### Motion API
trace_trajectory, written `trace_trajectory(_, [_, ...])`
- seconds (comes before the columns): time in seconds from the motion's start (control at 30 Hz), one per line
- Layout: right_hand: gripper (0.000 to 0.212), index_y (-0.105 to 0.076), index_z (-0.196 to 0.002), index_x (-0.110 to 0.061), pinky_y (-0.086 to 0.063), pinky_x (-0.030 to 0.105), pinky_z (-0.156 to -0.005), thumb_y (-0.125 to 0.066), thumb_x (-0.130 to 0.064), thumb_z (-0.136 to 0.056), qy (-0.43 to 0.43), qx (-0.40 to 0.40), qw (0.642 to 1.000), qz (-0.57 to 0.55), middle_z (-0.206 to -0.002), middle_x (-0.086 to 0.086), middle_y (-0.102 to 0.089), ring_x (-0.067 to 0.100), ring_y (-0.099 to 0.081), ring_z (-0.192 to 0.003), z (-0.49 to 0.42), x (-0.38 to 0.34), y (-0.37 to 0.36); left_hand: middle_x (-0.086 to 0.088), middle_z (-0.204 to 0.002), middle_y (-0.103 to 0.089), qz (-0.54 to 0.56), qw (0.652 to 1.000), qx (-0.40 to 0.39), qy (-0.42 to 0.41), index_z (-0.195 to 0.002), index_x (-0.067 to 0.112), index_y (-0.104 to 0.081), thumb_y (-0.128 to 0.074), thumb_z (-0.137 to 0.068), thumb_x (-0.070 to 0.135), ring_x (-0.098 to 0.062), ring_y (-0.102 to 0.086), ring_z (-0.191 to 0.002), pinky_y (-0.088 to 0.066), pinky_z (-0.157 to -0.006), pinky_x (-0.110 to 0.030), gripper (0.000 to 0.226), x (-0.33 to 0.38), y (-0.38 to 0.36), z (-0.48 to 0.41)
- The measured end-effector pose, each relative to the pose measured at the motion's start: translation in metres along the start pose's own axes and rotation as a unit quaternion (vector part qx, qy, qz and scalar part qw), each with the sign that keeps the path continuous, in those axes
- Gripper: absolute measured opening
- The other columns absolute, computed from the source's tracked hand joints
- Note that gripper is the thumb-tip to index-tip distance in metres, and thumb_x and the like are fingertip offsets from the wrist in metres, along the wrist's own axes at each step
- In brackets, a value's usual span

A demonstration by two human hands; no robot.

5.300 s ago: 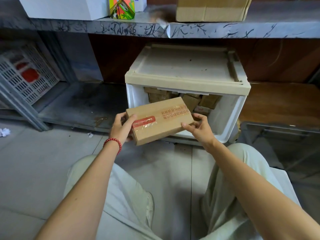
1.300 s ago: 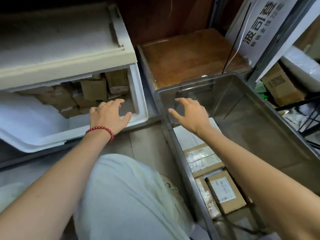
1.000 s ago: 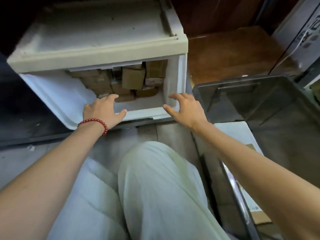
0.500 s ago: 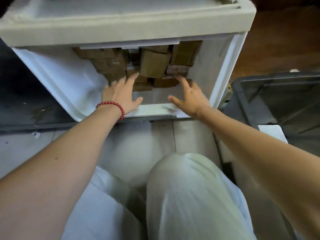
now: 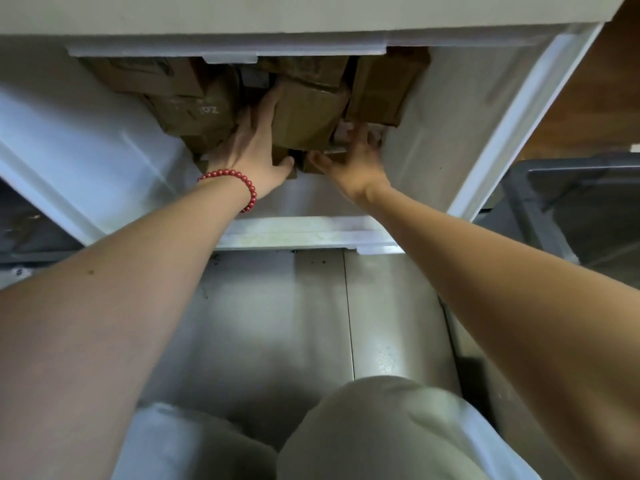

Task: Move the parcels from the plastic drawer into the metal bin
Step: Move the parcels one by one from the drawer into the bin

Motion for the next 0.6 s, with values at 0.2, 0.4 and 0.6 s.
trace_trajectory(0.2, [0.092, -0.020, -0.146, -0.006, -0.040, 0.037, -0.106, -0.072, -0.044, -0.081, -0.044, 0.092, 0.992, -0.079, -0.147, 0.013, -0.040, 0.029, -0.043, -0.132, -0.019, -0.006, -0.021, -0.009, -0.148, -0.033, -0.015, 0.997, 0.065, -0.026, -0.148, 0.041, -0.010, -0.060, -0.089, 0.026, -0.039, -0.054, -0.114, -0.053, -0.083, -0.052, 0.078, 0.005, 0.012, -0.002])
trace_trajectory(0.4, [0.104, -0.017, -0.147, -0.006, -0.037, 0.033, -0.105, -0.076, -0.051, -0.074, -0.064, 0.136, 0.981, -0.126, -0.149, 0.013, -0.035, 0.029, -0.039, -0.135, -0.018, -0.014, -0.034, -0.002, -0.150, -0.033, -0.009, 0.991, 0.094, -0.092, -0.146, 0.046, -0.015, -0.056, -0.091, 0.027, -0.032, -0.045, -0.127, -0.049, -0.092, -0.049, 0.071, 0.000, 0.024, -0.010])
trace_trajectory(0.6, [0.104, -0.023, -0.141, -0.006, -0.037, 0.026, -0.087, -0.076, -0.060, -0.069, -0.105, 0.182, 0.970, -0.122, -0.138, 0.012, -0.043, 0.028, -0.047, -0.124, -0.024, -0.027, -0.036, -0.003, -0.149, -0.035, -0.006, 0.992, 0.086, -0.097, -0.146, 0.046, -0.017, -0.047, -0.096, 0.032, -0.028, -0.039, -0.133, -0.046, -0.097, -0.050, 0.060, -0.012, 0.032, -0.017])
Point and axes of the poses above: each hand's wrist, its own z-axis away from the middle knuckle, its own y-axis out of the back of the hand, x = y × z, the point moved 5 cm from there along -z, towards the middle knuckle
